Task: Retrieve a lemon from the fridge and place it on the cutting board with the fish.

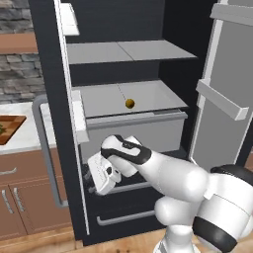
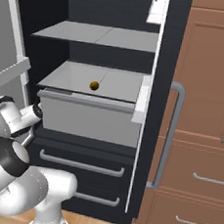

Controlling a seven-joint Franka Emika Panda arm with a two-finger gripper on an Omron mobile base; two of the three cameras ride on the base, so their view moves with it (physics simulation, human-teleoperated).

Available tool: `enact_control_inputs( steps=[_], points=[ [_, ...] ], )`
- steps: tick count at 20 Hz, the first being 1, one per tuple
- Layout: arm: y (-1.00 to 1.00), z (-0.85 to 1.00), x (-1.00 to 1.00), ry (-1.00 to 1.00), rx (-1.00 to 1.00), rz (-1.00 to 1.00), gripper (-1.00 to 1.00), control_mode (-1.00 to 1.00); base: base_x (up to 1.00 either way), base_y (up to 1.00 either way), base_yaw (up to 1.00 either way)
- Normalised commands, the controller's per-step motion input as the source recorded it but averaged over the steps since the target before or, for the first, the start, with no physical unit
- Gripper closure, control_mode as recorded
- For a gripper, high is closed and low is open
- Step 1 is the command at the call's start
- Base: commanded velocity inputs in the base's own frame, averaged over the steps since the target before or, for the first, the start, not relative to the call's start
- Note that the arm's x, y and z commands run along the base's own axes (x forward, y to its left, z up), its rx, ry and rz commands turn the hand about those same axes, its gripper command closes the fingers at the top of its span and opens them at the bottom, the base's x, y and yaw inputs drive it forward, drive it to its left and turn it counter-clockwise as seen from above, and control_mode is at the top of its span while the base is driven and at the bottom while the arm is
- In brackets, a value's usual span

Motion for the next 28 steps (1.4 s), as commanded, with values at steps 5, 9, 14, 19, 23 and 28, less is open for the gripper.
enact_control_inputs(
  steps=[5,9,14,19,23,28],
  points=[
    [-0.77,-0.17,0.00,-0.02,-0.27,0.00,-1.00,-1.00,0.00,0.00,0.00],
    [-0.51,0.04,0.04,-0.14,-0.38,0.00,-1.00,-1.00,0.00,0.00,0.00],
    [-0.60,0.04,0.12,-0.27,-0.38,0.14,-1.00,-1.00,0.00,0.00,0.00],
    [-0.98,0.00,0.16,-0.18,-0.33,0.35,-1.00,-1.00,0.00,0.00,0.00],
    [-1.00,0.24,0.06,-0.07,-0.22,0.51,-1.00,-1.00,0.00,0.00,0.00],
    [-0.83,0.46,0.17,-0.02,-0.29,0.53,-1.00,-1.00,0.00,0.00,0.00]
  ],
)
